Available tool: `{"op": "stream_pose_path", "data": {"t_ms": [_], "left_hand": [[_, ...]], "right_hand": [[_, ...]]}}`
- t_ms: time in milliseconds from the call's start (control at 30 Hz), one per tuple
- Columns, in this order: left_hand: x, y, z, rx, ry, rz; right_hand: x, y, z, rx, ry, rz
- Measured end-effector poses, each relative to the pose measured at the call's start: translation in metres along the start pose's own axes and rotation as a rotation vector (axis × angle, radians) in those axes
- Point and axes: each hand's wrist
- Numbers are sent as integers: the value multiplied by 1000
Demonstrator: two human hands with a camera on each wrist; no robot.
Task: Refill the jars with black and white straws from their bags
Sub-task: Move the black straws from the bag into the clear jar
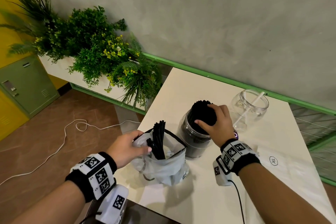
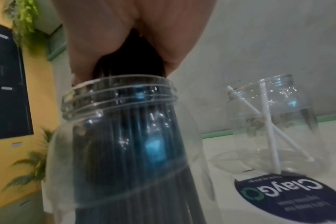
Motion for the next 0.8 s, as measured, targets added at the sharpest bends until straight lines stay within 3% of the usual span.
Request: {"op": "stream_pose_path", "data": {"t_ms": [100,200,300,400,600,733,800], "left_hand": [[1,-1,1,-5,0,22],[0,-2,3,-6,-6,32],[-2,-2,5,-6,0,54],[-5,-2,6,-1,-1,53],[-1,-4,5,1,-6,32],[0,-4,6,-2,-15,57],[-1,-3,6,-1,-19,80]], "right_hand": [[-9,4,-15,59,45,49],[-4,0,-16,70,88,280],[5,-2,-7,12,35,147],[9,5,-6,65,-24,-16],[21,14,-14,-178,-68,1],[14,21,-5,-99,-41,71],[11,20,6,-148,30,169]]}}
Point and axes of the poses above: each hand's wrist, its own z-axis away from the middle knuckle, its own y-axis out of the back of the hand, x = y × z, and after that the axes turned 6 degrees about z, right-handed
